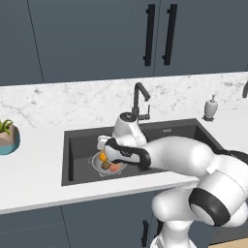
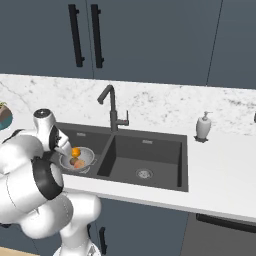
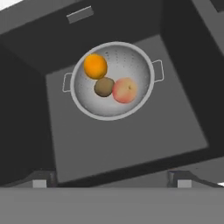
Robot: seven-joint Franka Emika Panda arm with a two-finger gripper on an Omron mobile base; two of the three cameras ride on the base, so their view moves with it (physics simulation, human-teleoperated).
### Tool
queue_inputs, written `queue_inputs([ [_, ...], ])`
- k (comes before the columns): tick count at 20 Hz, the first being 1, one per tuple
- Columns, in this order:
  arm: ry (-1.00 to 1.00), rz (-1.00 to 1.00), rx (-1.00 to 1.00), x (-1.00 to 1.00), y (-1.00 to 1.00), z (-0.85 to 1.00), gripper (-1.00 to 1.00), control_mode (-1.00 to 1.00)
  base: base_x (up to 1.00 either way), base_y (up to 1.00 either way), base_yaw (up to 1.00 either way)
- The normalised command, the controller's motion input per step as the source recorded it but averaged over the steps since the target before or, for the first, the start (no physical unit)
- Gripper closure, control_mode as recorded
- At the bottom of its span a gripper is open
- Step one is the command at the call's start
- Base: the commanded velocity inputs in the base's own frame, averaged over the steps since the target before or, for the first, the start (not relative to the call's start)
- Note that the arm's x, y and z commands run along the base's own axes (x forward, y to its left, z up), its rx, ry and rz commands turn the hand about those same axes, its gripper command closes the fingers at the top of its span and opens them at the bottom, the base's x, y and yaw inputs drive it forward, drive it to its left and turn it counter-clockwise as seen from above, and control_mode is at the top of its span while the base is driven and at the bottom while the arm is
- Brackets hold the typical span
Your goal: Put the colander in the sink, put the kiwi, peach, orange in the colander, and turn on the sink faucet and pour water over the colander.
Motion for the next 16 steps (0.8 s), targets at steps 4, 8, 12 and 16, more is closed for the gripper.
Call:
queue_inputs([
  [4, 0.01, 0.0, 0.15, -0.4, -0.12, 0.66, -1.0, -1.0, 0.0, 0.0, 0.0],
  [8, 0.0, 0.0, 0.22, -0.47, -0.24, 0.51, -1.0, -1.0, 0.0, 0.0, 0.0],
  [12, 0.0, 0.0, 0.3, -0.53, -0.21, 0.46, -1.0, -1.0, 0.0, 0.0, 0.0],
  [16, 0.0, 0.0, 0.26, -0.43, -0.29, 0.45, -1.0, -1.0, 0.0, 0.0, 0.0],
])
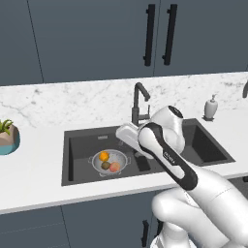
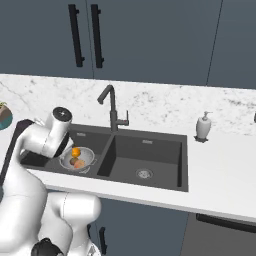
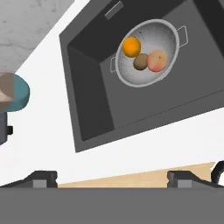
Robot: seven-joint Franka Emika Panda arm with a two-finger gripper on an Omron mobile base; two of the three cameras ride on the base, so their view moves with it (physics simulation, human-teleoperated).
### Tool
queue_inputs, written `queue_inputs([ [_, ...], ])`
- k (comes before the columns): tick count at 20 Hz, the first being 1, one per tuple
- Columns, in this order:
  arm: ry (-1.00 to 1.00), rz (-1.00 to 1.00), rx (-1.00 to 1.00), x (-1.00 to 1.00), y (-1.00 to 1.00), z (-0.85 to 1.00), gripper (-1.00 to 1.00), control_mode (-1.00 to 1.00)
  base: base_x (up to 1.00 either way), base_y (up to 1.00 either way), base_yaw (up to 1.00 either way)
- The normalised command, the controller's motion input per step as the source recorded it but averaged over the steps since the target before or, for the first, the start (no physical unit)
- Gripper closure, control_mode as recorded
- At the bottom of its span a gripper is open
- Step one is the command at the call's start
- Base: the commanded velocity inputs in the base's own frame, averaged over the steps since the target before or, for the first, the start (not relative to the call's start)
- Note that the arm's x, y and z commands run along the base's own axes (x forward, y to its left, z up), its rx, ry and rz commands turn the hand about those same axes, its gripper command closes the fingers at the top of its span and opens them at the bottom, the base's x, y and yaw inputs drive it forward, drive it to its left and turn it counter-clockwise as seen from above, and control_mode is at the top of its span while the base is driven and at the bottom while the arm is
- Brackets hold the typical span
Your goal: Put the colander in the sink, put the kiwi, peach, orange in the colander, and turn on the sink faucet and pour water over the colander.
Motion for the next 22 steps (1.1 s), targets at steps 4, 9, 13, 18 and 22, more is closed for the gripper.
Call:
queue_inputs([
  [4, 0.0, 0.0, 0.14, -0.39, -0.37, 0.37, -1.0, -1.0, 0.0, 0.0, 0.0],
  [9, 0.0, 0.0, 0.17, -0.25, -0.39, 0.35, -1.0, -1.0, 0.0, 0.0, 0.0],
  [13, 0.03, 0.0, 0.17, -0.02, -0.4, 0.28, -1.0, -1.0, 0.0, 0.0, 0.0],
  [18, 0.0, 0.0, 0.18, -0.01, -0.37, 0.15, -1.0, -1.0, 0.0, 0.0, 0.0],
  [22, 0.0, 0.0, 0.28, 0.05, -0.43, 0.19, -1.0, -1.0, 0.0, 0.0, 0.0],
])
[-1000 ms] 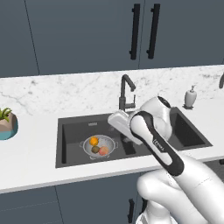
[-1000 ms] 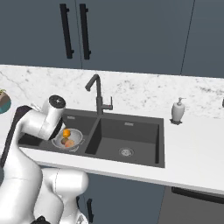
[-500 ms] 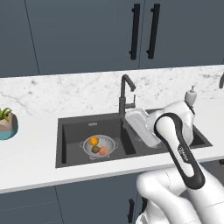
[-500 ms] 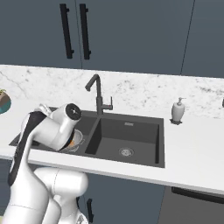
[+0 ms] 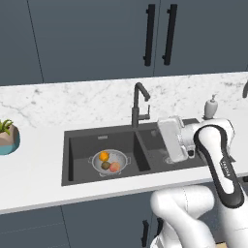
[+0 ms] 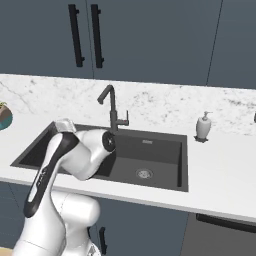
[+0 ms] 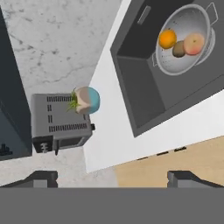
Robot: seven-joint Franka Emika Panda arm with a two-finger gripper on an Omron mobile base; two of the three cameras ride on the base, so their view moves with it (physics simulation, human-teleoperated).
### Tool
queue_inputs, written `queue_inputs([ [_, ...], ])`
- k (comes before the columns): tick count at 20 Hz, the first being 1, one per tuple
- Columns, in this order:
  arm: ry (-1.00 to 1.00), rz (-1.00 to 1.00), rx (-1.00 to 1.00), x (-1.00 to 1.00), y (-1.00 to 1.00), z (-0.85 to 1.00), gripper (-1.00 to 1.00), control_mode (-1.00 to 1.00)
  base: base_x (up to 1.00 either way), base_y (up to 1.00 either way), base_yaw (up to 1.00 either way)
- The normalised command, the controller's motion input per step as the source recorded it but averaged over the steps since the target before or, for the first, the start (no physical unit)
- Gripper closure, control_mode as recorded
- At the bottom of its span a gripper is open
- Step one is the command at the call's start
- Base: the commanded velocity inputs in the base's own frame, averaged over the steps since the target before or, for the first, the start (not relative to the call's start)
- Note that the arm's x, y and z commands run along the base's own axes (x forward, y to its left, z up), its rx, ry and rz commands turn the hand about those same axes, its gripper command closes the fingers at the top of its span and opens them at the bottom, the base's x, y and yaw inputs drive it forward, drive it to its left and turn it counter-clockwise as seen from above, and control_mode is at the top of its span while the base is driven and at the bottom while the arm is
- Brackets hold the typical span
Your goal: Put the colander in the sink, put the kiwi, peach, orange in the colander, and turn on the sink faucet and pour water over the colander.
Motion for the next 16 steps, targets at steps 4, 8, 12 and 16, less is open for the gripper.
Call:
queue_inputs([
  [4, 0.0, 0.0, 0.3, 0.07, -0.29, 0.09, -1.0, -1.0, 0.0, 0.0, 0.0],
  [8, 0.0, 0.0, 0.19, 0.41, -0.29, 0.11, -1.0, -1.0, 0.0, 0.0, 0.0],
  [12, 0.01, 0.0, 0.02, 0.37, -0.26, 0.11, -1.0, -1.0, 0.0, 0.0, 0.0],
  [16, 0.0, 0.01, 0.0, 0.2, -0.22, 0.18, -1.0, -1.0, 0.0, 0.0, 0.0],
])
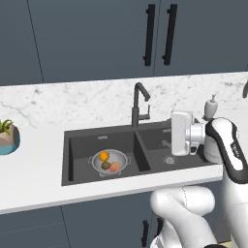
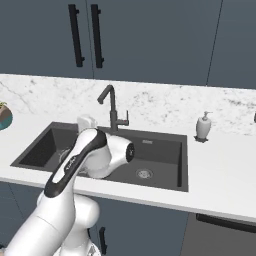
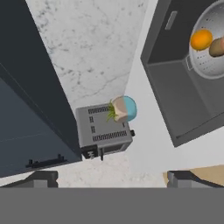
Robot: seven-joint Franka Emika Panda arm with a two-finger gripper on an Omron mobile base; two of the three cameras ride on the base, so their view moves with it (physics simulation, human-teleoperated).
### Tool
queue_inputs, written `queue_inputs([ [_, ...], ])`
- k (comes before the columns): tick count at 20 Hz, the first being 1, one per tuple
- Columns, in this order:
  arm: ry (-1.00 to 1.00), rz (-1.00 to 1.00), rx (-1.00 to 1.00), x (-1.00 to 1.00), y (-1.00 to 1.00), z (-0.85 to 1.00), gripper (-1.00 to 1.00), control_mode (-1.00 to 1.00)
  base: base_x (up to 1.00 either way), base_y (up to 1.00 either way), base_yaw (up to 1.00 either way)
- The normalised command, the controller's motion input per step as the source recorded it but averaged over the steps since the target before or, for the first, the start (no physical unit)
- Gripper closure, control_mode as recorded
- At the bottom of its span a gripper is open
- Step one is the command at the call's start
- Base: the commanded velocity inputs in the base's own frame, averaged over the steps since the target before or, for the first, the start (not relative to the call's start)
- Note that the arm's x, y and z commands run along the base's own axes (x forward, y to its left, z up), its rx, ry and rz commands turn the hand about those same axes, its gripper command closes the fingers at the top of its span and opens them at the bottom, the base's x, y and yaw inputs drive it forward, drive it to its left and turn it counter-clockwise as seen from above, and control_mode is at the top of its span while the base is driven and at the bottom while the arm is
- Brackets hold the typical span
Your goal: Put the colander in the sink, put the kiwi, peach, orange in the colander, and turn on the sink faucet and pour water over the colander.
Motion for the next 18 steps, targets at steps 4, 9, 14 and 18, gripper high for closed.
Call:
queue_inputs([
  [4, 0.0, 0.0, -0.02, 0.24, -0.21, 0.18, -1.0, -1.0, 0.0, 0.0, 0.0],
  [9, 0.0, 0.0, 0.0, 0.24, -0.06, 0.03, -1.0, -1.0, 0.0, 0.0, 0.0],
  [14, -0.01, 0.0, 0.0, 0.43, 0.0, -0.04, -1.0, -1.0, 0.0, 0.0, 0.0],
  [18, 0.0, 0.01, 0.0, 0.36, 0.0, 0.0, -1.0, -1.0, 0.0, 0.0, 0.0],
])
